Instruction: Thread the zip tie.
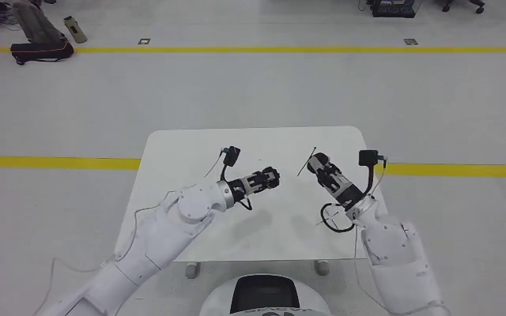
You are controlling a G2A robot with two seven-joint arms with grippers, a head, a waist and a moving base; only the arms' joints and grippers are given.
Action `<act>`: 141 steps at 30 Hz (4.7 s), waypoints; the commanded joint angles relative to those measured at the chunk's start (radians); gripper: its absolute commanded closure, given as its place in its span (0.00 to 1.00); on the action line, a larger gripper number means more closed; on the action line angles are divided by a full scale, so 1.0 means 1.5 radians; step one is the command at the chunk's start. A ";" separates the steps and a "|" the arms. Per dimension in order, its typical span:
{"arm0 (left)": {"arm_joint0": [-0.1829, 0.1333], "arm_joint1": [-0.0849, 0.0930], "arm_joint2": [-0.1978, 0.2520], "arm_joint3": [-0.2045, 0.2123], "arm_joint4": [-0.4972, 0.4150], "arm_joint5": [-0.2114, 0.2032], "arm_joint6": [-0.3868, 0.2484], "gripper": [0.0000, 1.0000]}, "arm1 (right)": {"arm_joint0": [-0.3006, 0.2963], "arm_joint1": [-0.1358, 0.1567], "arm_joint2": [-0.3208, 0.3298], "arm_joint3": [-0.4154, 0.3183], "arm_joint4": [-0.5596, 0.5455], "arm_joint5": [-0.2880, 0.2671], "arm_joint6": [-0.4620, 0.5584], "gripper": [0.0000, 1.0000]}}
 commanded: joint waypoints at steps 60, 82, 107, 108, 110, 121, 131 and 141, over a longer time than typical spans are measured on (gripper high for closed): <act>0.012 0.021 -0.090 -0.110 -0.045 0.195 -0.147 1.00 | 0.037 0.090 -0.154 0.023 -0.075 0.000 -0.220 1.00; 0.010 0.021 -0.087 -0.119 -0.048 0.219 -0.129 1.00 | 0.058 0.132 -0.209 0.053 -0.086 0.000 -0.315 1.00; 0.010 0.021 -0.087 -0.119 -0.048 0.219 -0.129 1.00 | 0.101 0.164 -0.271 0.086 -0.064 0.000 -0.359 1.00; 0.010 0.021 -0.087 -0.119 -0.048 0.219 -0.129 1.00 | 0.102 0.166 -0.273 0.087 -0.064 0.000 -0.361 1.00; 0.010 0.021 -0.087 -0.119 -0.048 0.219 -0.129 1.00 | 0.103 0.167 -0.276 0.088 -0.064 0.000 -0.364 1.00; 0.010 0.021 -0.087 -0.119 -0.048 0.219 -0.129 1.00 | 0.109 0.177 -0.290 0.092 -0.061 0.000 -0.391 1.00; 0.010 0.021 -0.087 -0.119 -0.048 0.219 -0.129 1.00 | 0.120 0.182 -0.304 0.103 -0.059 0.000 -0.404 1.00; 0.010 0.021 -0.087 -0.119 -0.048 0.219 -0.129 1.00 | 0.131 0.188 -0.316 0.107 -0.053 0.000 -0.413 1.00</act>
